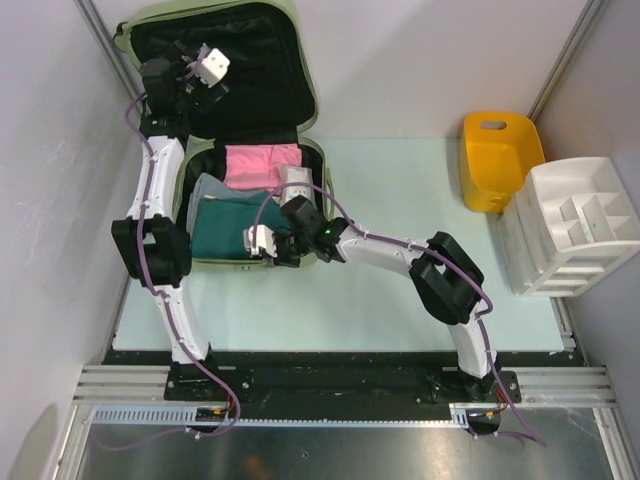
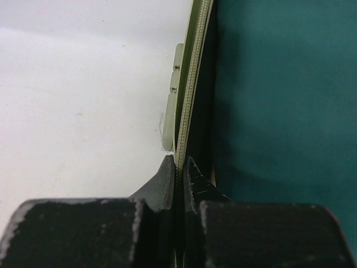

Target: Open, take out, and arrange the luggage

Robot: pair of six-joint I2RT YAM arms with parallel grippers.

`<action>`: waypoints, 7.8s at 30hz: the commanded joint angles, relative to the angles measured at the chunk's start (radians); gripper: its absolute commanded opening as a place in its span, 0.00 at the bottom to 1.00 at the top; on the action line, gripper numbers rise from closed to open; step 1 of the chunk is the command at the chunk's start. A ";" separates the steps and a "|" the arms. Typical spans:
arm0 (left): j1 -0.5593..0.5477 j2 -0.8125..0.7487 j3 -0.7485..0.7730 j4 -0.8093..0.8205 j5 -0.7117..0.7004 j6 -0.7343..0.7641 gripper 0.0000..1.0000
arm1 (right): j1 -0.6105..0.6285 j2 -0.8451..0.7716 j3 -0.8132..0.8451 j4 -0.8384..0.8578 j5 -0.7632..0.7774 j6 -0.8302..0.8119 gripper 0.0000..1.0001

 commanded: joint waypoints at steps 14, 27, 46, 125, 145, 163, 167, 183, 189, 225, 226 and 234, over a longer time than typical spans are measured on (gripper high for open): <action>-0.010 -0.403 -0.353 -0.129 0.098 -0.250 1.00 | -0.001 -0.160 0.027 0.023 0.005 0.184 0.91; -0.009 -0.937 -0.728 -0.428 0.176 -0.537 1.00 | -0.437 -0.462 -0.029 -0.063 0.218 0.527 0.94; -0.010 -1.070 -1.012 -0.454 0.196 -0.564 1.00 | -1.014 -0.048 0.211 -0.135 0.462 0.446 0.86; 0.289 -0.592 -0.856 -0.691 0.478 -0.372 0.94 | -0.328 -0.435 -0.211 0.110 -0.003 0.645 0.91; 0.209 -0.210 -0.544 -0.649 0.417 -0.378 0.94 | -0.314 -0.105 0.086 0.150 -0.078 0.554 0.93; 0.151 -0.535 -0.865 -0.652 0.647 -0.073 0.16 | -0.293 0.002 0.164 0.236 -0.176 0.163 1.00; 0.117 -0.690 -1.018 -0.655 0.642 0.086 0.01 | -0.259 0.013 0.156 0.271 -0.202 0.049 1.00; 0.040 -1.032 -1.264 -0.660 0.544 0.440 0.00 | -0.161 0.021 0.181 0.140 -0.537 -0.278 1.00; 0.053 -0.989 -1.227 -0.660 0.526 0.375 0.03 | -0.167 0.073 0.259 -0.017 -0.500 -0.293 1.00; 0.159 -0.834 -1.127 -0.660 0.618 0.372 0.50 | -0.175 0.067 0.067 0.153 -0.268 -0.372 0.02; 0.155 -0.799 -1.106 -0.660 0.619 0.361 0.51 | -0.175 0.065 0.064 0.171 -0.266 -0.359 0.04; 0.151 -0.796 -1.075 -0.660 0.612 0.366 0.10 | -0.207 0.071 0.072 0.454 -0.225 -0.085 1.00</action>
